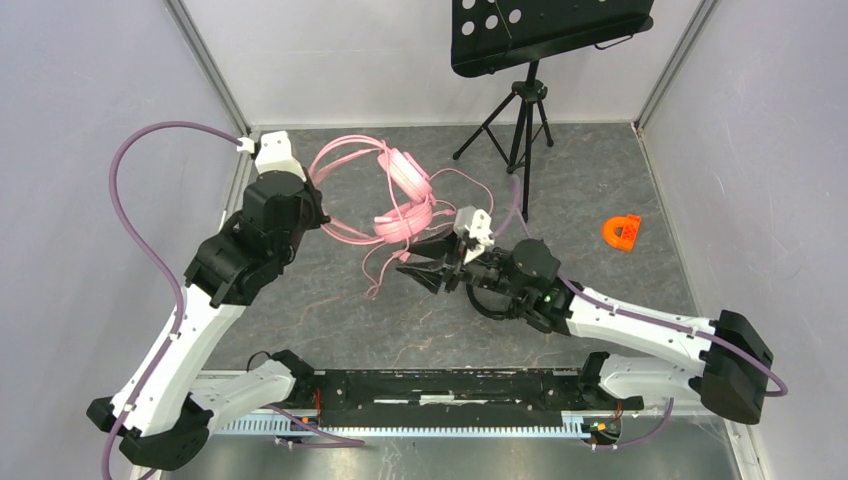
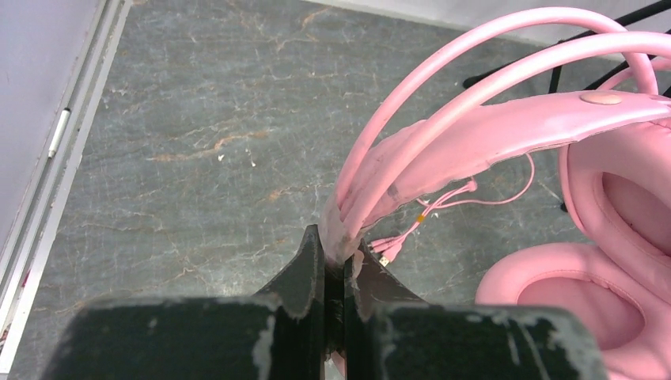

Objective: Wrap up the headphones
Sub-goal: Wrap the headphones cable around the headphones.

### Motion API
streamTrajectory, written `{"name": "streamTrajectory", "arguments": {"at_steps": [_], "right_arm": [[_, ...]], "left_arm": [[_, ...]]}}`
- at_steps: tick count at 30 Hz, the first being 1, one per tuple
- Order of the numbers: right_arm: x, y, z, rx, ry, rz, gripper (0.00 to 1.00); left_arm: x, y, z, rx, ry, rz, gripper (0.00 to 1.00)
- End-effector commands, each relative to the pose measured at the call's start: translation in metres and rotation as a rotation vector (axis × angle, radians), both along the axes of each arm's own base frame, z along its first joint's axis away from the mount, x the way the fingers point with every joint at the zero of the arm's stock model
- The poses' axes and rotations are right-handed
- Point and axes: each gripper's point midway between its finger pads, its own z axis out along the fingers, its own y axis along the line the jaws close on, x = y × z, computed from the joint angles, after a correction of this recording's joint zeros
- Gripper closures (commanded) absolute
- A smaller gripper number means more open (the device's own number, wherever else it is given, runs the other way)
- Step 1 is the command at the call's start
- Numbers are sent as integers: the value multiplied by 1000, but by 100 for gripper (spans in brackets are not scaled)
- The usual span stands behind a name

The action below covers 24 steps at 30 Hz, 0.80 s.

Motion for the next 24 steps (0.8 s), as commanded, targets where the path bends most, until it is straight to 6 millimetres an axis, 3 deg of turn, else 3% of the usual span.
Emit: {"name": "streamTrajectory", "arguments": {"at_steps": [1,6,12,19,24], "right_arm": [[-2,-20,15,129,-100,-54,52],[5,-14,-2,120,-131,-77,52],[3,2,-7,167,-194,-45,50],[-23,9,2,335,-333,-1,37],[-4,20,2,350,-333,-111,37]], "left_arm": [[9,-4,70,-165,-204,22,98],[6,-15,82,-217,-213,-36,98],[-2,-21,94,-282,-229,-78,98],[-5,-26,104,-303,-237,-107,98],[-10,-28,110,-334,-247,-129,98]]}}
